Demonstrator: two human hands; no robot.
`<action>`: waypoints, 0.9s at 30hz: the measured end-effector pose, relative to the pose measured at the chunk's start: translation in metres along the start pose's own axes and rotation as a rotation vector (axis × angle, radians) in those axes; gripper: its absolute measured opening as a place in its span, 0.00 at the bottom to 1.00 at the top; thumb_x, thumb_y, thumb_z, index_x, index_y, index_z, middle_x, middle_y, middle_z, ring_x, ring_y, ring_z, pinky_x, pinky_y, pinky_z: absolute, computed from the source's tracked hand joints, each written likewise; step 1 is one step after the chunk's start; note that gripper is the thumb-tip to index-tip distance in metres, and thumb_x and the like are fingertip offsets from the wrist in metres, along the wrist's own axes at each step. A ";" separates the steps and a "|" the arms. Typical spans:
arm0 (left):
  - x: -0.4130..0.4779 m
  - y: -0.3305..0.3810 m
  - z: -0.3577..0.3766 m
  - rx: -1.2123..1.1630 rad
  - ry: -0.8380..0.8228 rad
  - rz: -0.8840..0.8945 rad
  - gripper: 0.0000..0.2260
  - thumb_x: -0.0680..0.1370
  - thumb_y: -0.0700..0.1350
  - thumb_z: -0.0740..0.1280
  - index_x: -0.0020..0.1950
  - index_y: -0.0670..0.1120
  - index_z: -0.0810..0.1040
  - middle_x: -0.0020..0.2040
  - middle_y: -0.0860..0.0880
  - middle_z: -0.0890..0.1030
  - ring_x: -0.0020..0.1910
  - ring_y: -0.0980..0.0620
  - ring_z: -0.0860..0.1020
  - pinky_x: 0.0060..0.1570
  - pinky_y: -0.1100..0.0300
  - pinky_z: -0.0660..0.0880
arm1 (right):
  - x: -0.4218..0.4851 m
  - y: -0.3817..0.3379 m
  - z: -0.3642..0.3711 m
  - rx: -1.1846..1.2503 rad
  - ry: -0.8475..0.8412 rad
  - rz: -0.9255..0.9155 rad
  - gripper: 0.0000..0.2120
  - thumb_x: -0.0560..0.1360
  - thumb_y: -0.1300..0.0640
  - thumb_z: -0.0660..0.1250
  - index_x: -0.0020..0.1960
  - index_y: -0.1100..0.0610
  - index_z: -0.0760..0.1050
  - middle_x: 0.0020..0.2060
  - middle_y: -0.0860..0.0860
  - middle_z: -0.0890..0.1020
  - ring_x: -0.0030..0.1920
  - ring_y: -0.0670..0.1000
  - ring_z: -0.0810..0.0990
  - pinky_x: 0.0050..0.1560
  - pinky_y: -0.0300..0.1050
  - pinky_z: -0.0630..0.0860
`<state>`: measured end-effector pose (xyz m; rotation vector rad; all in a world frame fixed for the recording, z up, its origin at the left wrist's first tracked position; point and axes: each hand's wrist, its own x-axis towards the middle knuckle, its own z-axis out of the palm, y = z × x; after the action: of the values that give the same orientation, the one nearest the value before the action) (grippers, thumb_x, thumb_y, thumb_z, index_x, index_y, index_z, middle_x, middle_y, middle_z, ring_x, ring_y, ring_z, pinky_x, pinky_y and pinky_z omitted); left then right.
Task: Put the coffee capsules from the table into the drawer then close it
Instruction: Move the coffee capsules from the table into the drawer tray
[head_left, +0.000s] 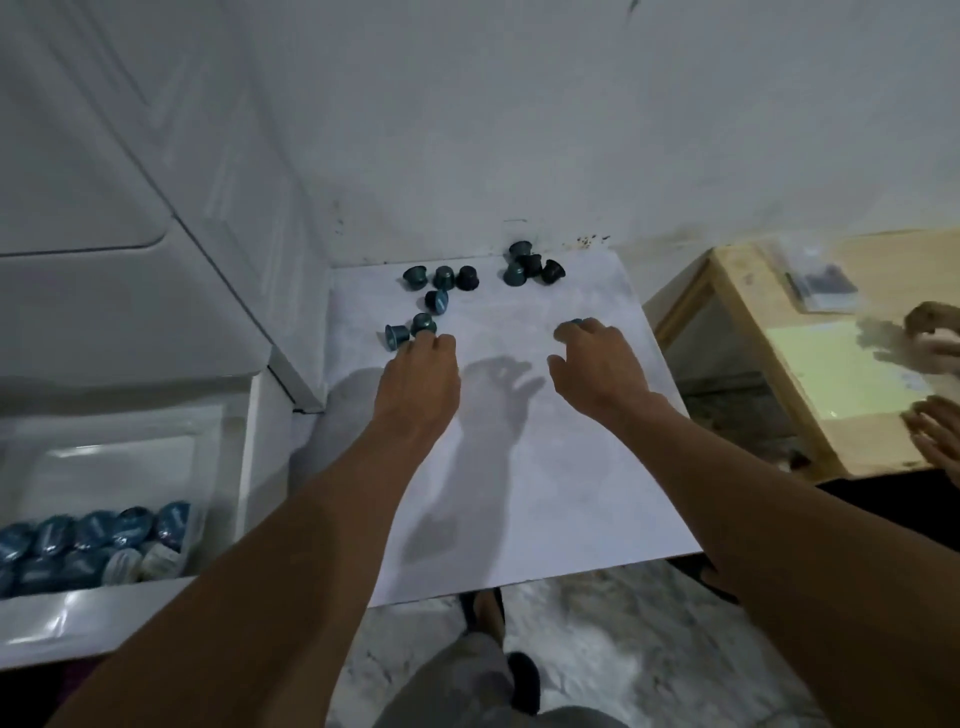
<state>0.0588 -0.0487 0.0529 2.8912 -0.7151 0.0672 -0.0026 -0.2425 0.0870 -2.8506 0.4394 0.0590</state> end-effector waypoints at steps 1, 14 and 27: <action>0.011 -0.005 0.013 0.041 -0.036 0.012 0.08 0.79 0.42 0.61 0.56 0.40 0.74 0.56 0.43 0.76 0.55 0.45 0.75 0.53 0.54 0.73 | 0.012 0.003 0.006 -0.004 -0.014 0.010 0.14 0.76 0.57 0.61 0.60 0.60 0.74 0.58 0.59 0.77 0.56 0.63 0.74 0.55 0.56 0.76; 0.081 -0.029 0.067 0.136 -0.244 -0.113 0.14 0.73 0.37 0.69 0.58 0.42 0.73 0.59 0.40 0.72 0.57 0.44 0.72 0.53 0.57 0.73 | 0.106 0.016 0.057 -0.063 -0.205 0.186 0.19 0.75 0.66 0.57 0.66 0.60 0.68 0.59 0.60 0.70 0.58 0.64 0.70 0.55 0.57 0.73; 0.080 -0.020 0.044 -0.106 -0.173 -0.103 0.13 0.79 0.38 0.61 0.63 0.42 0.72 0.62 0.42 0.73 0.60 0.43 0.70 0.57 0.56 0.67 | 0.105 0.008 0.045 -0.029 -0.180 -0.010 0.14 0.74 0.70 0.60 0.58 0.64 0.73 0.54 0.62 0.68 0.47 0.63 0.73 0.47 0.52 0.76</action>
<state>0.1393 -0.0751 0.0128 2.8503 -0.5761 -0.2283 0.0946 -0.2686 0.0331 -2.8430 0.3900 0.3201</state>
